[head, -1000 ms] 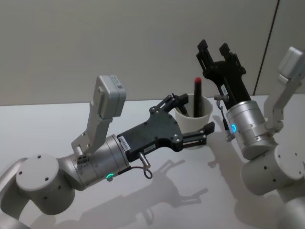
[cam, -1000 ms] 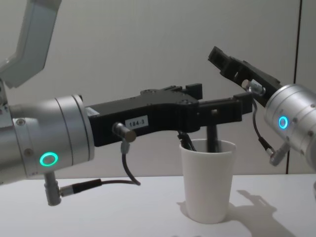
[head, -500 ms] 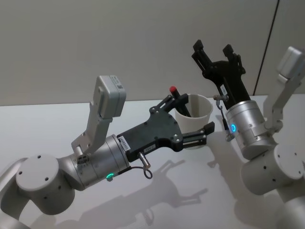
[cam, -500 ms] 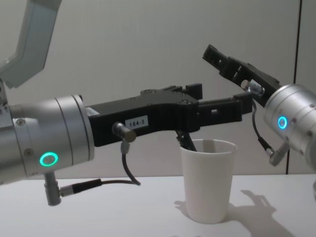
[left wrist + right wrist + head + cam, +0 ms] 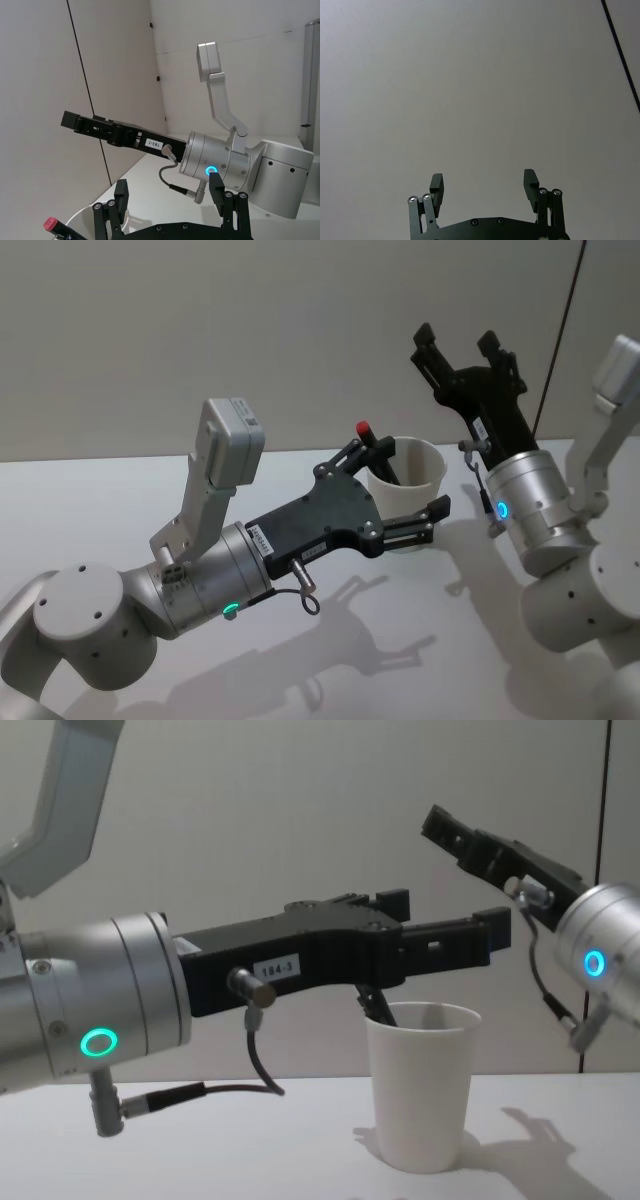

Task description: Place the pen into the pen holder.

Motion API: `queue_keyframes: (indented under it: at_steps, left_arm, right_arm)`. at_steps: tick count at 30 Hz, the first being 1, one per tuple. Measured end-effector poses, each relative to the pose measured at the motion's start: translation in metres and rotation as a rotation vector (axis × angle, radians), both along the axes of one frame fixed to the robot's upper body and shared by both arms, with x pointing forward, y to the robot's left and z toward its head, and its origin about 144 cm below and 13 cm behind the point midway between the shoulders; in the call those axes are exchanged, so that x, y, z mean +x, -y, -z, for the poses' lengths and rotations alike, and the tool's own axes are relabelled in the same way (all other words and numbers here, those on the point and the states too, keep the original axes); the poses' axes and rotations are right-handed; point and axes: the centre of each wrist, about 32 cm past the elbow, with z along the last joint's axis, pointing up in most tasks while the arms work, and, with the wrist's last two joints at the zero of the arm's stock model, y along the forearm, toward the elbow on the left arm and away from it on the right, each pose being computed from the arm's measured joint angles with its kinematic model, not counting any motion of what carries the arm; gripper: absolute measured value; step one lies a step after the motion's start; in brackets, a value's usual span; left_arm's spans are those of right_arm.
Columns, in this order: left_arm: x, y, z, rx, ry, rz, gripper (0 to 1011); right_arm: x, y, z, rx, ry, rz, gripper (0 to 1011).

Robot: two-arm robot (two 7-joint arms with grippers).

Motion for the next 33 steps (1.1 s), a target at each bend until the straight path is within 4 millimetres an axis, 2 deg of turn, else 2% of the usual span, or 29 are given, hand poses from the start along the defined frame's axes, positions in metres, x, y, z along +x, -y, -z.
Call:
queue_keyframes:
  at_steps: [13, 23, 33]
  left_arm:
    - [0.0, 0.0, 0.0, 0.0, 0.0, 0.0, 1001]
    - [0.0, 0.001, 0.001, 0.01, 0.0, -0.041, 1001]
    - [0.002, 0.002, 0.006, 0.039, 0.007, -0.158, 1001]
  right_arm:
    - [-0.013, 0.017, -0.006, -0.035, 0.01, 0.051, 1001]
    - [-0.018, 0.024, -0.003, -0.07, -0.005, 0.052, 1001]
    - [-0.038, 0.053, 0.007, -0.21, -0.061, 0.046, 1001]
